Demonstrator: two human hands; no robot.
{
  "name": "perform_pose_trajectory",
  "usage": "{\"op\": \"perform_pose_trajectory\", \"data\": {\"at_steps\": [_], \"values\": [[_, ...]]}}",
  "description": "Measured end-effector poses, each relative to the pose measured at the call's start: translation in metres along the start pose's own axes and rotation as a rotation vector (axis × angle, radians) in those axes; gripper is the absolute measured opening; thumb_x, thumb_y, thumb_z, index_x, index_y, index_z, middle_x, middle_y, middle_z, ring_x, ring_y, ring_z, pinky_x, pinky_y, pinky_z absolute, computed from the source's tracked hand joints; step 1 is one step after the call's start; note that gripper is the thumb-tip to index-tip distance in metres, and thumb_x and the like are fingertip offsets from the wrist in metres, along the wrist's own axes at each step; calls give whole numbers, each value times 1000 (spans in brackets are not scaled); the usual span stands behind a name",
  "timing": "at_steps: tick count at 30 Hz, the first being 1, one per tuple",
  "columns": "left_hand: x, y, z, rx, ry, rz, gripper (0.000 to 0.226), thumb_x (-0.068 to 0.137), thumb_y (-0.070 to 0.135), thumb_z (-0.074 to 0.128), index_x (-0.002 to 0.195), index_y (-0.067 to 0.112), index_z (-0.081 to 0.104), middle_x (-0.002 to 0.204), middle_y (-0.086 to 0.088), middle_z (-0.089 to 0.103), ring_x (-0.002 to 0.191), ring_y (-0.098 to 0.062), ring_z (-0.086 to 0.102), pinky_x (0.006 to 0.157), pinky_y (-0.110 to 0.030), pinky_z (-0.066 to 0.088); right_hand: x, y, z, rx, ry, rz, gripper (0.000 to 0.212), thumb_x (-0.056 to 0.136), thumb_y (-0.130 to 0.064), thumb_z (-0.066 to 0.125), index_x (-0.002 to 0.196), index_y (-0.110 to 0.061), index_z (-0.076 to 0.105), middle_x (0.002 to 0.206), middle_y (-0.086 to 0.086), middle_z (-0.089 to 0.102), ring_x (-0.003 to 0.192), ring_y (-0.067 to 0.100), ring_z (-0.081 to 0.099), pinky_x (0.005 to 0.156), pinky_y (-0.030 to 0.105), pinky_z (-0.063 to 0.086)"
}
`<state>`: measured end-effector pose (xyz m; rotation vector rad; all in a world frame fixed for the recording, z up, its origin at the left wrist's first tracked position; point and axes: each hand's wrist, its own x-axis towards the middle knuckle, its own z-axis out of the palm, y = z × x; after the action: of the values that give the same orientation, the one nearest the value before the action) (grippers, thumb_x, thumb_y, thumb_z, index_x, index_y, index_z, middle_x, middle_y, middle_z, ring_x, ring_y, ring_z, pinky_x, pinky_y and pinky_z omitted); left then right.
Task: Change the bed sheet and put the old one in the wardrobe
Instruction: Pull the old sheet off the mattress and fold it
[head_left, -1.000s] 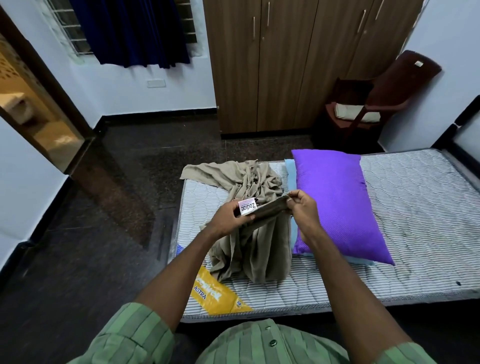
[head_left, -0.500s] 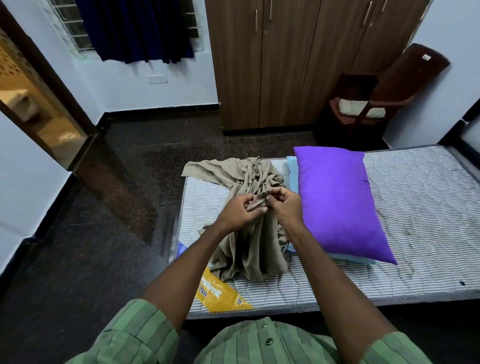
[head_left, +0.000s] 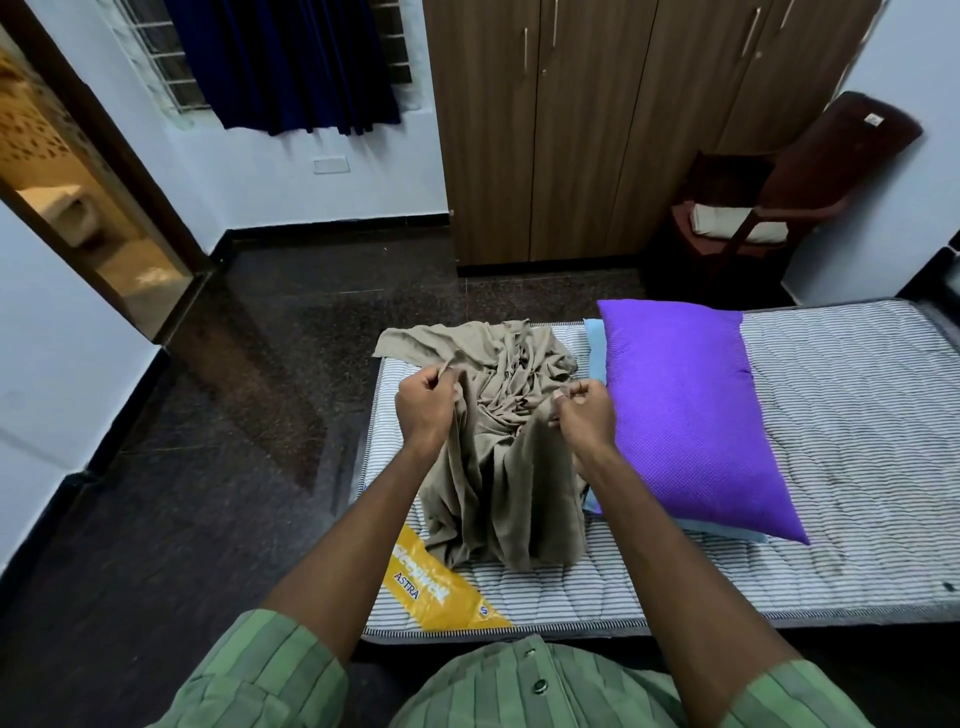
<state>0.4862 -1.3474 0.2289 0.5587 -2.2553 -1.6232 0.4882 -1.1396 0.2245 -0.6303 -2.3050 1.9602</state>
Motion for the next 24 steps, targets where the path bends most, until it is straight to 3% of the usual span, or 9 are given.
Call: {"op": "perform_pose_trajectory", "data": {"at_steps": [3,6,9,13,15,18,21,23,24], "values": [[0,5,2,-44,-130,60,52,95,31,68,56,21,36,52,13,31,53,-7,27,53,-32,23,-3,0,12,-63,-129,-118,38,91,8,58,109,-25,68,99,-11,69,64,4,65,53,31,57],[4,6,-2,-25,-284,119,48,103,27,61,60,14,46,58,9,38,57,-6,33,55,-29,26,-4,1,20,-112,-215,-138,54,82,12,45,83,-29,79,89,-13,77,71,11,69,64,48,60],[9,4,-16,30,-521,158,39,108,20,53,70,8,53,68,-1,46,66,-9,39,60,-27,29,3,3,14,-183,-217,-117,46,79,3,47,70,-29,79,81,-12,78,71,3,67,64,31,52],[9,5,-24,133,-733,213,33,107,14,53,75,12,62,70,3,54,68,-7,45,64,-27,35,-3,0,8,-123,-445,-139,10,81,-11,81,89,-16,81,86,-2,79,80,6,71,77,27,55],[3,8,-20,122,-770,259,29,105,14,57,80,17,70,73,10,66,71,-3,54,67,-25,42,-15,-4,16,-181,-580,-228,20,76,-10,88,92,-11,76,85,2,77,75,0,68,75,24,57],[-3,10,-15,87,-756,284,26,103,20,61,84,14,78,79,2,75,75,-6,63,71,-27,49,-24,1,33,-265,-570,-341,19,78,-10,82,68,-13,67,65,-1,69,62,8,64,63,36,56],[-7,9,-12,100,-702,283,24,101,17,64,80,13,74,67,12,62,64,-2,50,62,-27,40,-26,1,26,-270,-486,-360,33,83,7,65,65,-20,71,62,-10,68,61,1,65,65,25,55],[-15,8,-11,45,-724,243,13,101,13,64,99,8,76,73,12,66,66,-1,55,63,-25,44,-20,1,15,-273,-449,-391,36,82,14,61,73,-17,76,67,-11,65,62,-9,58,65,14,47],[-22,8,-11,-5,-763,180,14,100,11,65,109,8,75,76,9,69,65,-2,59,61,-20,47,-17,-1,9,-267,-454,-393,37,80,15,61,73,-18,76,69,-10,64,65,-9,57,67,16,46]]}}
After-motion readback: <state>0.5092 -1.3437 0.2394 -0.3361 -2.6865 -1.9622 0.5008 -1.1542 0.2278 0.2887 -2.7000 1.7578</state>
